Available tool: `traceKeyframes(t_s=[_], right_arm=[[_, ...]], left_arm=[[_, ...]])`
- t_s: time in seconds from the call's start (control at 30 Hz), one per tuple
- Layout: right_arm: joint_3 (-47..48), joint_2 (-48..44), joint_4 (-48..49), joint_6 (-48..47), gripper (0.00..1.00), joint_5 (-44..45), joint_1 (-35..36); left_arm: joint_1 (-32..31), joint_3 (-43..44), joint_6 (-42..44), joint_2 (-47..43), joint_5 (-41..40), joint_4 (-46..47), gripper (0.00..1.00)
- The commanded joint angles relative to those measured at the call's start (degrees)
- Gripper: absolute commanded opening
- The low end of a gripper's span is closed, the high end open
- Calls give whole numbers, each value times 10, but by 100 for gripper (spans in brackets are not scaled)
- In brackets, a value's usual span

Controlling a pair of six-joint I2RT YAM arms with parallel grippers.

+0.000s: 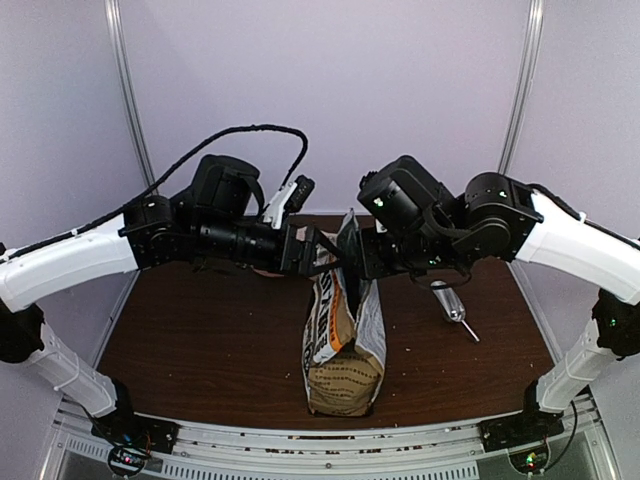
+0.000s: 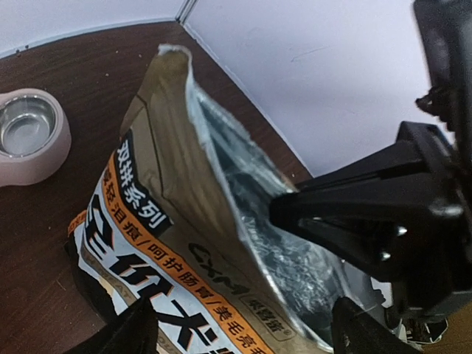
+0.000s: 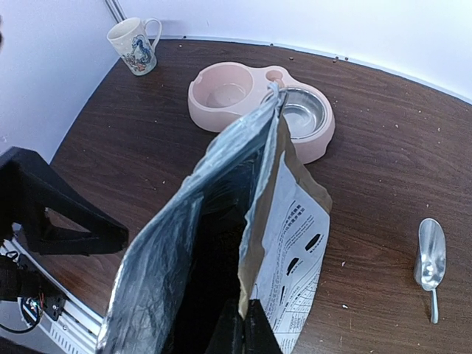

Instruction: Serve the pet food

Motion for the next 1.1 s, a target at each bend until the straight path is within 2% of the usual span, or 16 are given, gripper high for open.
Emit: traceKeyframes(t_s=[0.0, 0.1, 0.23, 0.3, 0.33, 0.47, 0.6, 0.73, 0.97, 1.0, 1.07], right_arm=[[-11, -25, 28, 3, 0, -1, -3], [-16, -27, 31, 3, 0, -2, -2], [-25, -32, 27, 4, 0, 1, -2], [-24, -34, 16, 4, 0, 12, -3], [-19, -35, 2, 4, 0, 26, -3], [18, -35, -75, 3, 0, 103, -13], [28, -53, -113, -6, 0, 130, -48], [16, -85, -106, -21, 0, 131, -86], [-52, -122, -40, -39, 0, 80, -136], [-60, -124, -33, -39, 0, 77, -138], [-74, -128, -17, -42, 0, 72, -145]], left_arm=[[-12, -16, -23, 24, -12, 27, 81], [-19, -13, -26, 37, -5, 40, 66], [-22, -6, -26, 42, -12, 42, 31], [-23, -3, -26, 41, -17, 40, 8], [-23, 2, -25, 41, -21, 35, 1], [-23, 38, -4, 39, -49, -6, 0], [-22, 97, 36, 41, -97, -59, 0], [-14, 155, 66, 63, -113, -89, 0], [-1, 208, 89, 123, -71, -71, 0], [-1, 207, 91, 126, -67, -62, 6], [-1, 199, 96, 124, -64, -39, 26]])
